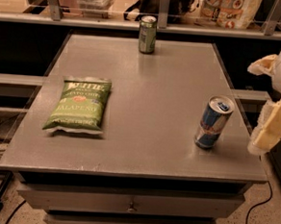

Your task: Move redbull can near green can

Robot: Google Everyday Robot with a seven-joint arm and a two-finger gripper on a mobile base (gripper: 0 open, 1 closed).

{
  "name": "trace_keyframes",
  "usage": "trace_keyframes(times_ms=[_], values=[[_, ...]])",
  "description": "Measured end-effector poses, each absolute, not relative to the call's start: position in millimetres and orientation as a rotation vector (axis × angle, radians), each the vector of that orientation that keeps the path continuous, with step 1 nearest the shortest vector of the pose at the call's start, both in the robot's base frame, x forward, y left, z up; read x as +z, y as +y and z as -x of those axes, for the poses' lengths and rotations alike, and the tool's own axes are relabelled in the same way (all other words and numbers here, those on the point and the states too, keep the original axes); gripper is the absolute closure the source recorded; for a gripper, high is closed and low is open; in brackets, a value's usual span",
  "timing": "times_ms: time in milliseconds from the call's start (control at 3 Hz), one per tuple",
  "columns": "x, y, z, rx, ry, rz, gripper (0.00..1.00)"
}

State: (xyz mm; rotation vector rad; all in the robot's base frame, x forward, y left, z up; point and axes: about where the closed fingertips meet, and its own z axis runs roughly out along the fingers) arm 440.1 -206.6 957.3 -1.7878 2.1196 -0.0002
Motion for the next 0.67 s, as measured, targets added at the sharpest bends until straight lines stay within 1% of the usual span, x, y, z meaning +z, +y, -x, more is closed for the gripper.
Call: trace_keyframes(times_ms=[667], values=[[922.4,-189.7,-460.4,0.093,2.061,1.77,0.0]])
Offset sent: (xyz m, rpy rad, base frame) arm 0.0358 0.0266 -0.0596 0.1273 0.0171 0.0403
